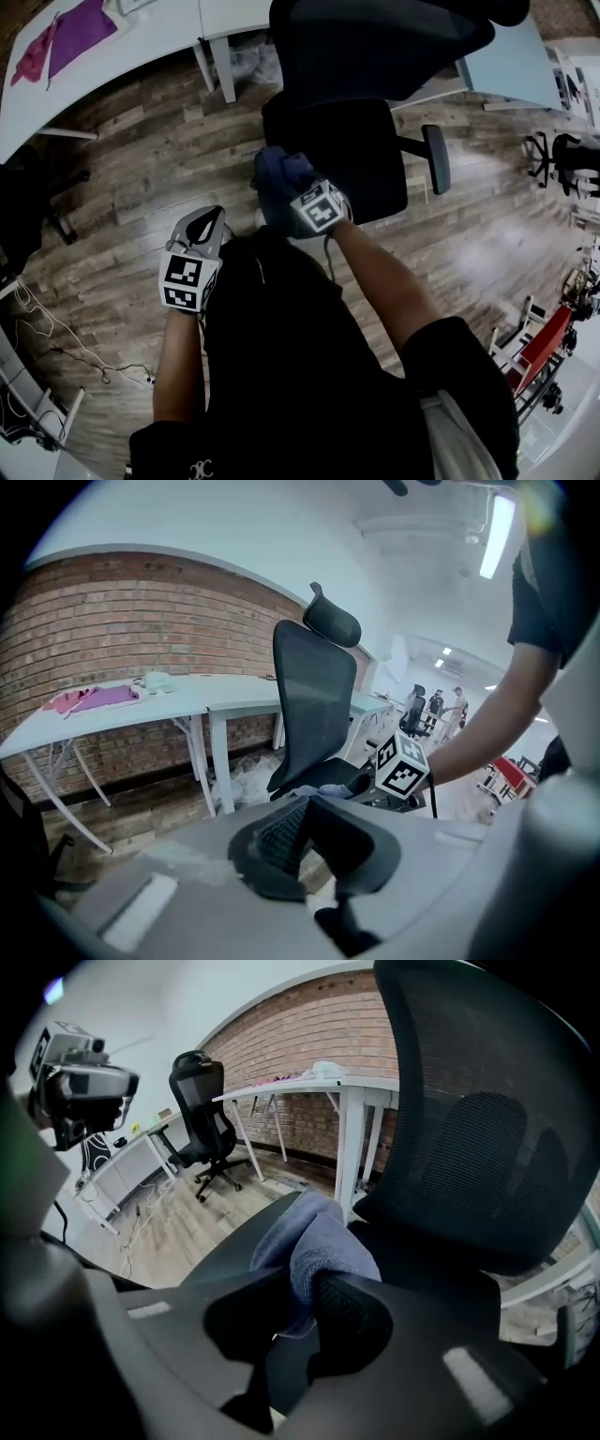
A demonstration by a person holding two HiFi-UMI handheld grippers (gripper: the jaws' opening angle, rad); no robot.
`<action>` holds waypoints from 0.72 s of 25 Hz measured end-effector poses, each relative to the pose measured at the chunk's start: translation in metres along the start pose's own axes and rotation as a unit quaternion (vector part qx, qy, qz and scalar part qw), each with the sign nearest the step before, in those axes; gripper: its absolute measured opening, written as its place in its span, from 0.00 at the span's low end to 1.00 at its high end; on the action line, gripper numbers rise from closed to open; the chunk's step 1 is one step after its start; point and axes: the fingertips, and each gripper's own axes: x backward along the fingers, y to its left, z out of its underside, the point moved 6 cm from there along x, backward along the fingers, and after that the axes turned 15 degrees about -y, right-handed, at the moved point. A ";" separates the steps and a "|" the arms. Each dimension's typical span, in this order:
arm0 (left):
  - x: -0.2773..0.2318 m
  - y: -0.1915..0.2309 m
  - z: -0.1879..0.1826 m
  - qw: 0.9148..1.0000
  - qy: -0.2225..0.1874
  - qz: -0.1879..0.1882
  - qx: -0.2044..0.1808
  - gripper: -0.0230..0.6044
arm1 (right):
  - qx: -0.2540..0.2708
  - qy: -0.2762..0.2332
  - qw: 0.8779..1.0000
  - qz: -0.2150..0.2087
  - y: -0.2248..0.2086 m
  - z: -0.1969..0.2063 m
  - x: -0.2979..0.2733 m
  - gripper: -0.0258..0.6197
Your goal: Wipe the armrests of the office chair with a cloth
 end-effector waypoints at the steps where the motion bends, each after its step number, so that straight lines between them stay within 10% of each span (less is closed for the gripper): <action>1: -0.001 -0.002 0.000 1.000 0.002 0.002 -0.001 0.05 | -0.008 -0.001 1.000 -0.004 0.002 0.002 0.003 0.15; 18: -0.017 -0.018 -0.007 1.000 0.003 0.016 -0.009 0.05 | -0.048 0.023 0.992 -0.114 0.073 0.062 0.075 0.14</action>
